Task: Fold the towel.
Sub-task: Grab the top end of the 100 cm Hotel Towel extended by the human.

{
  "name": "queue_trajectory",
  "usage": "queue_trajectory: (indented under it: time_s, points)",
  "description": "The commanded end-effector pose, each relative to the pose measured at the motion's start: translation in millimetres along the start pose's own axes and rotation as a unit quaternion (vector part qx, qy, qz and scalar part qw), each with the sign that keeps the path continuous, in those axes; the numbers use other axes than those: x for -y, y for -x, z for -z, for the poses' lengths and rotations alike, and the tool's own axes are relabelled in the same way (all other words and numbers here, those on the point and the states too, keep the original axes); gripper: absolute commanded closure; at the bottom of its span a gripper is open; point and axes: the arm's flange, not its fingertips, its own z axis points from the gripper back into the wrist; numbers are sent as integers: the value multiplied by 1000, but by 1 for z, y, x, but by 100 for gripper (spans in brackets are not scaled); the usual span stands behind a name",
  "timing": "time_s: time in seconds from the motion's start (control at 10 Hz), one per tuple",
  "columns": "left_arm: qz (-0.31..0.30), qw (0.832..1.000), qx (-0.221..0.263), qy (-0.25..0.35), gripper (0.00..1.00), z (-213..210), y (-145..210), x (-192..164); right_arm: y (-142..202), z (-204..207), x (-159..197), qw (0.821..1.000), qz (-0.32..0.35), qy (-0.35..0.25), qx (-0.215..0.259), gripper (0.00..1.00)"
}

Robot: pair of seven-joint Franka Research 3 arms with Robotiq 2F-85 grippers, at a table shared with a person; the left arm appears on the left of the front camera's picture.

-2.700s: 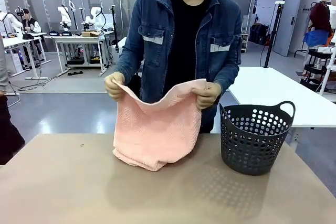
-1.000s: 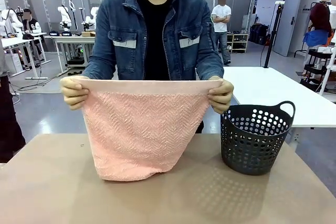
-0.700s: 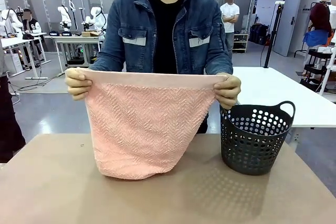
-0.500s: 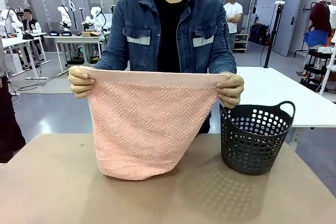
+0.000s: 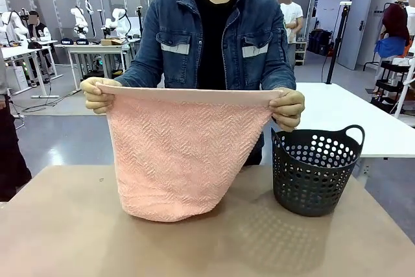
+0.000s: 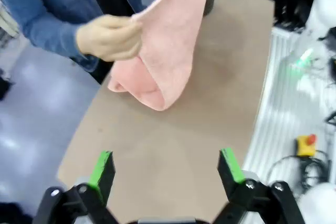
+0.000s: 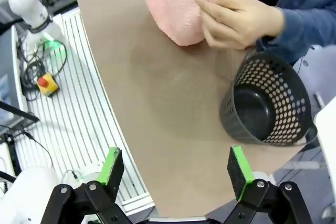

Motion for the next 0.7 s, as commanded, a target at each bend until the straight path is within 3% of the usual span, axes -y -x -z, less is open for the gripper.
queue_trajectory:
  time_s: [0.0,0.3,0.4,0.6]
  points:
    - [3,1000,-2,-19,0,26,12,8,-3,23,-3,1000,-9,17,-24,0]
    - [-28,999,19,1,0,18,14,5,-10,22,-7,999,-26,5,-17,0]
    - [13,1000,9,-9,0,31,8,11,-10,22,-7,999,-26,5,-17,0]
    - [13,1000,9,-9,0,31,8,11,-10,22,-7,999,-26,5,-17,0]
